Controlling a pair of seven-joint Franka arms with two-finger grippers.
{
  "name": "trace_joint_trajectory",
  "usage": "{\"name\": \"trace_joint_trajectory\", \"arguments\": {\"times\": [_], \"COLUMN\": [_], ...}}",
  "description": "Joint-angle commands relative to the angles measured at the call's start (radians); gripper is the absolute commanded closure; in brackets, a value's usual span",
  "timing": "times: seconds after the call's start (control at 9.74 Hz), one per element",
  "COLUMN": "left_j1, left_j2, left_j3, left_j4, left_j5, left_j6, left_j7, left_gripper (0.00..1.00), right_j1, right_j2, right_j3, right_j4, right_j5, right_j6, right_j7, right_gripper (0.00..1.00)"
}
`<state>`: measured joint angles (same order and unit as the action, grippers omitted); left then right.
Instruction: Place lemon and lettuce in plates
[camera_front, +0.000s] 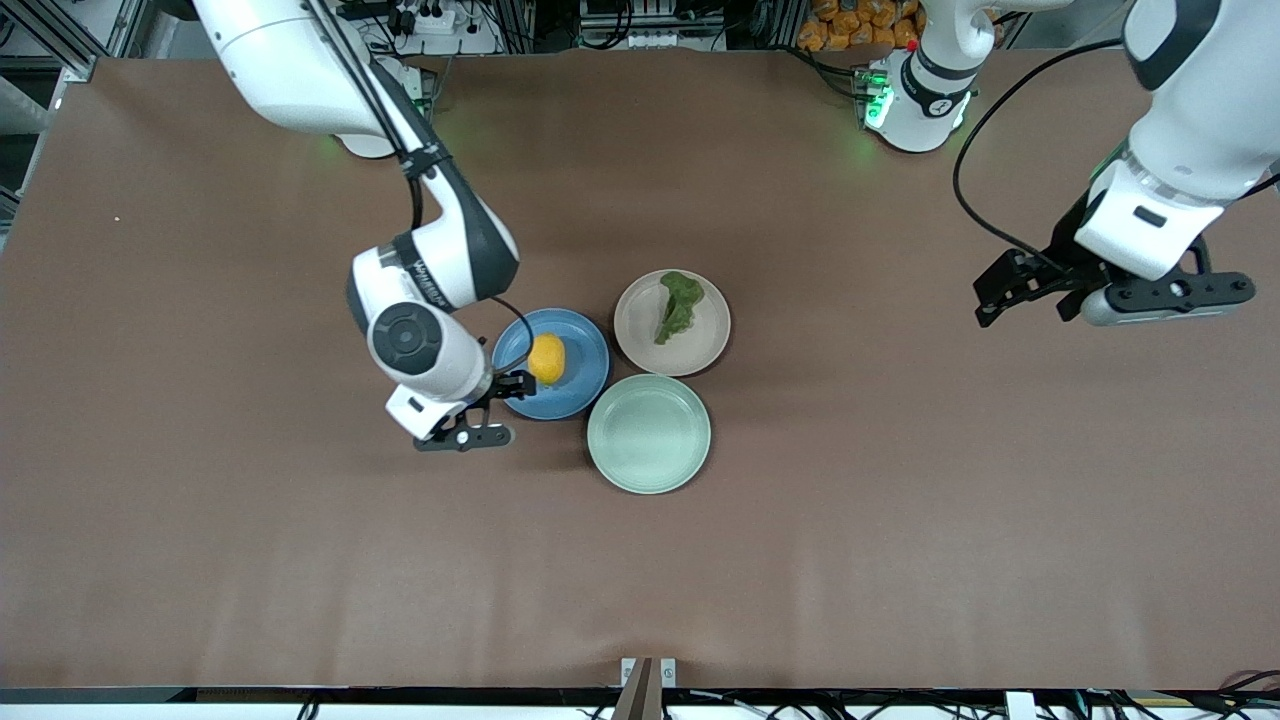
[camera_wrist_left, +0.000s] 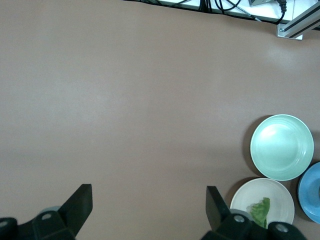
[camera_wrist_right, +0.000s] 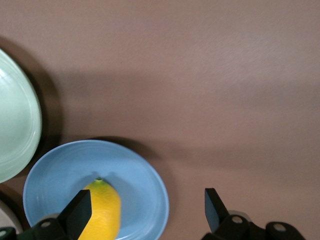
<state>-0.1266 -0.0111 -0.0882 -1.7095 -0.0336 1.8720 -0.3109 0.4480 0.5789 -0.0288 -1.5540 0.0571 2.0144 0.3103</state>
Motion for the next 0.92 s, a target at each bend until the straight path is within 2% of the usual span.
{"name": "trace_joint_trajectory", "arguments": {"times": [0.0,0.31,0.82], "left_j1": [0.004,0.010,0.005], "left_j2": [0.014,0.019,0.037], "left_j3": [0.002,0.014,0.024], "left_j4": [0.072,0.146,0.214], "left_j5": [-0.011,-0.014,0.035], "left_j6": [-0.110,-0.252,-0.364], "left_j7": [0.030,0.130,0.170], "left_gripper": [0.00,0.00,0.00], "right_j1": [-0.069,-0.138,-0.244], "right_j2": [-0.004,-0.005,-0.014], "right_j3": [0.012,0.012,0.012], "right_j4": [0.063,0.087,0.098], "right_j5": [-0.003,0.001,-0.002], "right_j6": [-0.072,-0.115,-0.152], "right_j7": [-0.083,-0.157,-0.246], "right_gripper": [0.00,0.00,0.00]}}
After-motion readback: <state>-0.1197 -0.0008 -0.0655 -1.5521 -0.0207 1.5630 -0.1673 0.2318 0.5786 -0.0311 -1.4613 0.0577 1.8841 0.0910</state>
